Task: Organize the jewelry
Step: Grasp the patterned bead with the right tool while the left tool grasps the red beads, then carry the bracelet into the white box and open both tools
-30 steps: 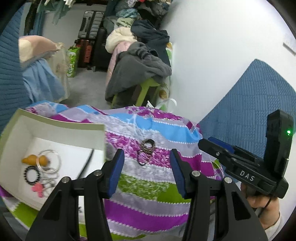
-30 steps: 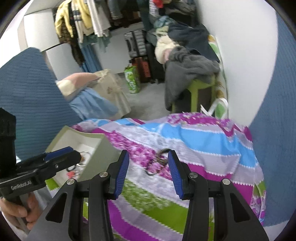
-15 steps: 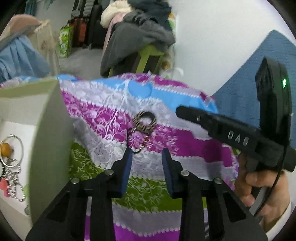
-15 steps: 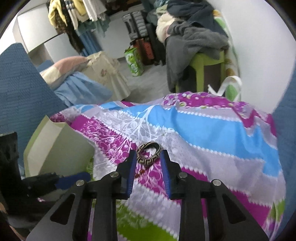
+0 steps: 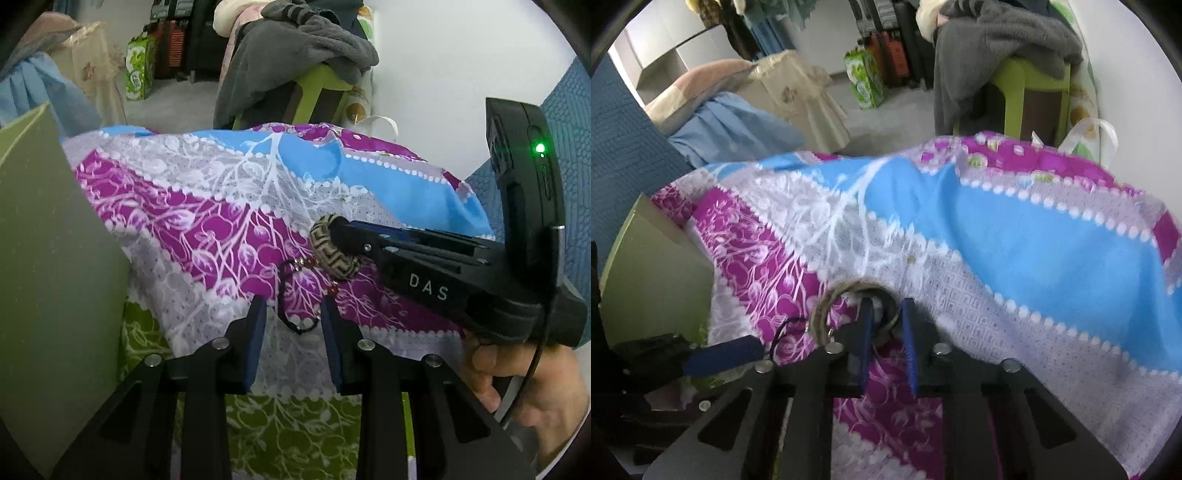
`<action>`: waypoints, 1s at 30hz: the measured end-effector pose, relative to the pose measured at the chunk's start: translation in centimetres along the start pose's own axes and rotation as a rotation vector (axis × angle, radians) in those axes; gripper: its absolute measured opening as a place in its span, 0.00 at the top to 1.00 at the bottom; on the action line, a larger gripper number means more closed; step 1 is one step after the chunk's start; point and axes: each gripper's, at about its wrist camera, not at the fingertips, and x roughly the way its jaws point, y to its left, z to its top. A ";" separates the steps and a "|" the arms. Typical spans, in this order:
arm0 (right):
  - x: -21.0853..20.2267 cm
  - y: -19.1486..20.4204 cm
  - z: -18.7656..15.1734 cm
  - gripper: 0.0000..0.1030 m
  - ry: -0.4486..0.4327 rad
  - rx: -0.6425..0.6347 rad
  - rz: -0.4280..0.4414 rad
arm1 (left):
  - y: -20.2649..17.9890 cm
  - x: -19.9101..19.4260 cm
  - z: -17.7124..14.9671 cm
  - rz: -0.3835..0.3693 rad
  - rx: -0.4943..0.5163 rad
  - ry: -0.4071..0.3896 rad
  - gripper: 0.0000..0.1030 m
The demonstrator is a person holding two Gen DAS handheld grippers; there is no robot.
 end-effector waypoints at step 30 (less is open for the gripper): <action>-9.1 -0.4 -7.4 0.94 -0.047 0.239 -0.213 | -2.6 0.0 -0.5 0.065 0.143 -0.007 0.98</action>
